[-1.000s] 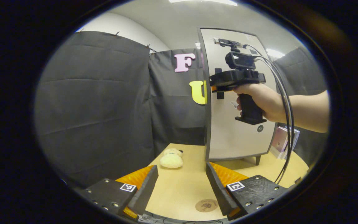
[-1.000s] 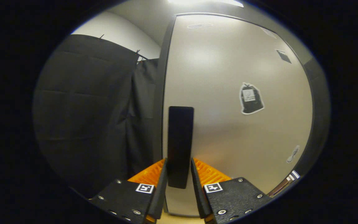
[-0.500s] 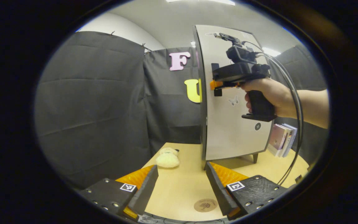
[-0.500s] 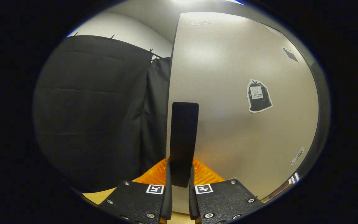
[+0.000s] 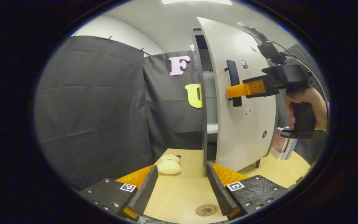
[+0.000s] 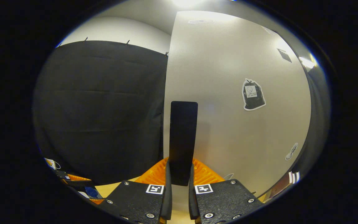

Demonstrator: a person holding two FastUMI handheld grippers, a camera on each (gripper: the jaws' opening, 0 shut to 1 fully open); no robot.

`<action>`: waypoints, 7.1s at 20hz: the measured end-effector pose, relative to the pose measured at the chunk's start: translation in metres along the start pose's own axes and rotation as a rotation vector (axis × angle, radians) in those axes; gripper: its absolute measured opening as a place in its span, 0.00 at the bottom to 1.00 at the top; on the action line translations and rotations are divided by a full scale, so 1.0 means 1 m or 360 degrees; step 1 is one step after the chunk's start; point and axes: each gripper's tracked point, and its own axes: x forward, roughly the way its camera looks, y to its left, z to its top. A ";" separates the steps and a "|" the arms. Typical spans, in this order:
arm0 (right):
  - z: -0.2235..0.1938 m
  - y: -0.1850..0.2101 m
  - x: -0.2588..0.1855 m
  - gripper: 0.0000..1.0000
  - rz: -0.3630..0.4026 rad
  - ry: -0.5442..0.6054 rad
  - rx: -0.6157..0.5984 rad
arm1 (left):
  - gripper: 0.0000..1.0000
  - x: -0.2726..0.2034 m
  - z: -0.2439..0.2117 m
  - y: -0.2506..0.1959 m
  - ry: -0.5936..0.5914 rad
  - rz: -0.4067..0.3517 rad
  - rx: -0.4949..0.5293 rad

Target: Open the cabinet door with the right hand, grasp the bottle in the cabinet with the left hand and place it on the coaster, then close the cabinet door with the right hand.

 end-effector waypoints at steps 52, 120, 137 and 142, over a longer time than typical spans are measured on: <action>0.041 -0.124 -0.171 0.93 -0.1150 -0.0442 -0.0078 | 0.89 0.321 0.143 -0.280 -0.0293 -0.0491 0.0156; -0.341 -0.074 -0.160 0.95 -0.0420 0.0778 -0.0017 | 0.76 0.332 0.122 -0.271 0.0000 -0.0006 0.0071; -0.342 -0.059 -0.164 0.95 -0.0323 0.0787 -0.0097 | 0.95 0.322 0.154 -0.259 -0.0153 0.0017 0.0023; -0.338 -0.058 -0.163 0.95 -0.0333 0.0777 -0.0074 | 0.90 0.308 0.182 -0.263 -0.0201 -0.0029 0.0016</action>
